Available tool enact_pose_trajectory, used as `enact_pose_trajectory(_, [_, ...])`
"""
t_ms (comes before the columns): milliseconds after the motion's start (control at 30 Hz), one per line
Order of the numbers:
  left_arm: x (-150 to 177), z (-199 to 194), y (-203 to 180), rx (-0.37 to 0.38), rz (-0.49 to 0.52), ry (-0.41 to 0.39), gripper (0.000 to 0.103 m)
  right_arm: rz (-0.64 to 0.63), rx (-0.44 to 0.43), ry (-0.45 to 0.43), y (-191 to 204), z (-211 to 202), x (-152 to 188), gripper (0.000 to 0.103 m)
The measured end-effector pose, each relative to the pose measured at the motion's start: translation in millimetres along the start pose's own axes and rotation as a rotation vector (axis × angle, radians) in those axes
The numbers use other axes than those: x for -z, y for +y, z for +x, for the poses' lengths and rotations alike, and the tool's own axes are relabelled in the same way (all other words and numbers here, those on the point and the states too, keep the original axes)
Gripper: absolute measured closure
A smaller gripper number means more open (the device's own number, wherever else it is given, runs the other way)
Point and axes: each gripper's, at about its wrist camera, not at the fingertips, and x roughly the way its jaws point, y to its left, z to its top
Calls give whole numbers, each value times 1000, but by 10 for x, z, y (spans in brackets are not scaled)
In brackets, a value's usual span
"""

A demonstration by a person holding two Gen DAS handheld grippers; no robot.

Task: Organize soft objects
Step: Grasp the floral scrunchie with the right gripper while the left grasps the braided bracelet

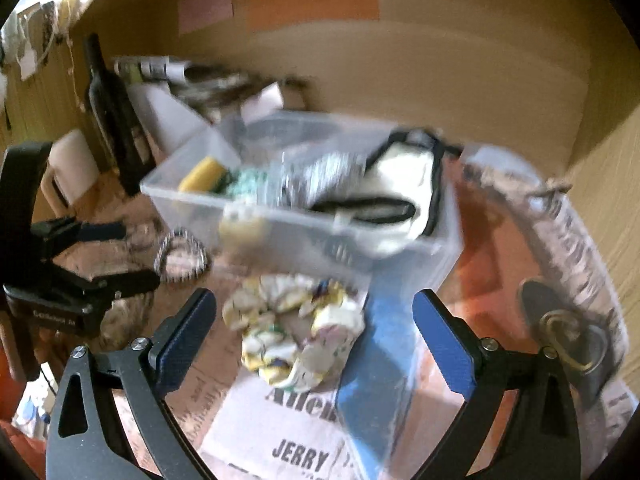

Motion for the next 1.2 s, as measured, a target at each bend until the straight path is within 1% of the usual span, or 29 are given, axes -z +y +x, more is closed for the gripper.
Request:
enact_pose_trajectory(100, [2, 100, -19, 13, -4, 16, 7, 4, -23, 51, 2, 128, 42, 5])
enact_pose_trajectory(167, [-6, 161, -45, 13, 6, 35, 18, 5, -30, 70, 9, 177, 48, 5])
enact_pose_trajectory(200, [-6, 188, -52, 16, 6, 46, 20, 3, -38, 81, 10, 203, 51, 5])
enact_pose_trajectory(267, [-22, 217, -60, 9, 6, 42, 23, 1, -46, 95, 20, 248, 55, 6])
enact_pose_trajectory(300, [-20, 217, -64, 9, 6, 39, 25, -3, -47, 103, 31, 273, 63, 11])
enact_pose_trajectory(333, [-23, 219, -67, 10, 7, 37, 30, -7, -50, 112, 37, 295, 72, 19])
enact_pose_trajectory(367, [-20, 219, -74, 7, 8, 34, 34, -10, -54, 122, 47, 322, 78, 24])
enact_pose_trajectory(400, [-15, 216, -76, 3, 9, 31, 36, -18, -45, 130, 61, 351, 87, 31])
enact_pose_trajectory(467, [6, 202, -87, -1, 16, 24, 48, -36, -29, 117, 91, 345, 99, 38])
enact_pose_trajectory(533, [15, 193, -107, 2, 24, 21, 54, -55, -34, 110, 117, 322, 110, 53])
enact_pose_trajectory(567, [25, 177, -128, 3, 27, 19, 58, -59, -32, 107, 104, 315, 117, 56])
enact_pose_trajectory(600, [50, 147, -124, 0, 29, 17, 60, -64, -29, 104, 117, 309, 120, 62])
enact_pose_trajectory(633, [78, 112, -131, -4, 30, 14, 64, -66, -28, 103, 119, 305, 120, 66])
enact_pose_trajectory(667, [104, 76, -134, -3, 32, 13, 68, -68, -27, 100, 121, 293, 129, 68])
enact_pose_trajectory(733, [147, 31, -163, 6, 39, 10, 73, -69, -27, 89, 130, 270, 129, 75])
enact_pose_trajectory(767, [152, 24, -168, 10, 45, 9, 76, -70, -29, 80, 134, 244, 135, 76])
enact_pose_trajectory(833, [193, -19, -193, 14, 47, 3, 80, -76, -26, 63, 132, 186, 140, 79])
enact_pose_trajectory(933, [248, -116, -208, 20, 52, -15, 84, -78, -22, 34, 137, 84, 143, 80])
enact_pose_trajectory(1200, [269, -536, -153, 18, 48, -97, 85, -78, -12, -58, 140, -241, 73, 80])
